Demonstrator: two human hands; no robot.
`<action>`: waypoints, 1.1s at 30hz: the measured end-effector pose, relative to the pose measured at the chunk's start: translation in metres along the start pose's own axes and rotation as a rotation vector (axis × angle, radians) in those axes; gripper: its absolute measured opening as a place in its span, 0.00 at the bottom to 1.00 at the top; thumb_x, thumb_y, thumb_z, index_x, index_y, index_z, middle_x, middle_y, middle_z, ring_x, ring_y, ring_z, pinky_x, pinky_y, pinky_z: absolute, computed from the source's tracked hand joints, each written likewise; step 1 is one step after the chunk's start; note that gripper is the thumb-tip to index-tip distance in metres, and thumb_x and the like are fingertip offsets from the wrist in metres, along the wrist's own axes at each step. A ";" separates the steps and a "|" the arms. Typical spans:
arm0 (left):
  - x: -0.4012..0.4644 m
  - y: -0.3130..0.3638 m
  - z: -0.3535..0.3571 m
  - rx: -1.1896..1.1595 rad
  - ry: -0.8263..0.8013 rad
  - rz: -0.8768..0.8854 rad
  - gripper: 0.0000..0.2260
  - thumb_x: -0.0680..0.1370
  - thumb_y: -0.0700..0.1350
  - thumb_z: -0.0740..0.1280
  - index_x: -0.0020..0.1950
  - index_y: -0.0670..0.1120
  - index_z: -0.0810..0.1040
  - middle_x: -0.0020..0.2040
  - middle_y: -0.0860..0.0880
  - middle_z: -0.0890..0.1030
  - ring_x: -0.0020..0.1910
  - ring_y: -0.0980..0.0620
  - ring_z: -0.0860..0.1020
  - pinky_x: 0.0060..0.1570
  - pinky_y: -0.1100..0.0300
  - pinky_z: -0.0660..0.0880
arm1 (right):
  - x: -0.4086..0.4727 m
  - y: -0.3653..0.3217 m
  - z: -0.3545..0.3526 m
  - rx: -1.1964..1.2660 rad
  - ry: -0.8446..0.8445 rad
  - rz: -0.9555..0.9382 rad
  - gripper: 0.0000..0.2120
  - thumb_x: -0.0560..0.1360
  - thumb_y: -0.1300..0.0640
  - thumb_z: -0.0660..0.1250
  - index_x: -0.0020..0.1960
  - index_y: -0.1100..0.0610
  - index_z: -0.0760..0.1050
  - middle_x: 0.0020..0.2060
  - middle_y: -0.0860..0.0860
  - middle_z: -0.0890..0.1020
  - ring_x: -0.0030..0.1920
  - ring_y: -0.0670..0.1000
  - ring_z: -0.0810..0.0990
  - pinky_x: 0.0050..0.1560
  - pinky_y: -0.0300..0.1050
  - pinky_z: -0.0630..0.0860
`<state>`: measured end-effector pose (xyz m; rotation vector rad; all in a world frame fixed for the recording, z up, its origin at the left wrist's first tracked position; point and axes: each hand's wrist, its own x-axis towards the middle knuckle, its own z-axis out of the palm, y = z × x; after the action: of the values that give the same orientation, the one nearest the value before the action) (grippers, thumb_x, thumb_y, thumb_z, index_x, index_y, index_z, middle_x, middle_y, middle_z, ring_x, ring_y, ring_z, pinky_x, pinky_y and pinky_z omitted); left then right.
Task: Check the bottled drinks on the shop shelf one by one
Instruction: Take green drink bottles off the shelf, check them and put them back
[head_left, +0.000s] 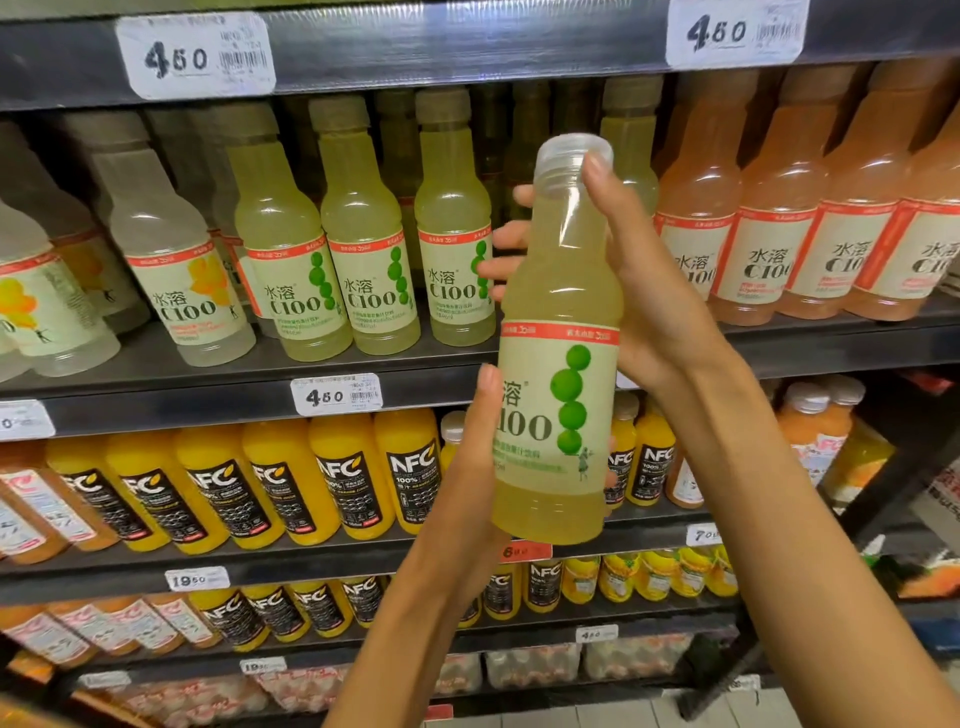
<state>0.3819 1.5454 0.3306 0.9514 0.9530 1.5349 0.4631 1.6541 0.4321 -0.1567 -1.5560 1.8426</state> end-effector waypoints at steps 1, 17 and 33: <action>0.000 0.000 0.000 -0.024 -0.021 -0.011 0.32 0.72 0.70 0.56 0.63 0.49 0.78 0.50 0.43 0.84 0.45 0.47 0.83 0.44 0.51 0.79 | -0.001 0.001 0.002 0.030 -0.019 0.003 0.20 0.80 0.45 0.54 0.60 0.60 0.71 0.41 0.55 0.82 0.43 0.54 0.83 0.48 0.49 0.80; -0.006 0.002 0.001 0.175 0.070 0.022 0.28 0.68 0.70 0.65 0.61 0.56 0.77 0.55 0.48 0.84 0.53 0.48 0.83 0.49 0.53 0.80 | -0.001 -0.002 0.003 -0.069 0.111 0.004 0.13 0.80 0.48 0.61 0.55 0.58 0.72 0.39 0.53 0.84 0.42 0.53 0.85 0.43 0.47 0.82; -0.001 -0.014 -0.004 0.250 0.082 0.189 0.51 0.59 0.77 0.66 0.68 0.41 0.70 0.60 0.40 0.80 0.60 0.41 0.79 0.60 0.39 0.74 | -0.008 -0.007 0.024 -0.198 -0.203 -0.193 0.11 0.79 0.56 0.58 0.59 0.59 0.67 0.39 0.53 0.79 0.37 0.54 0.82 0.37 0.47 0.79</action>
<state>0.3830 1.5460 0.3164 1.1902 1.1606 1.6484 0.4597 1.6306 0.4420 0.0909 -1.8259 1.5929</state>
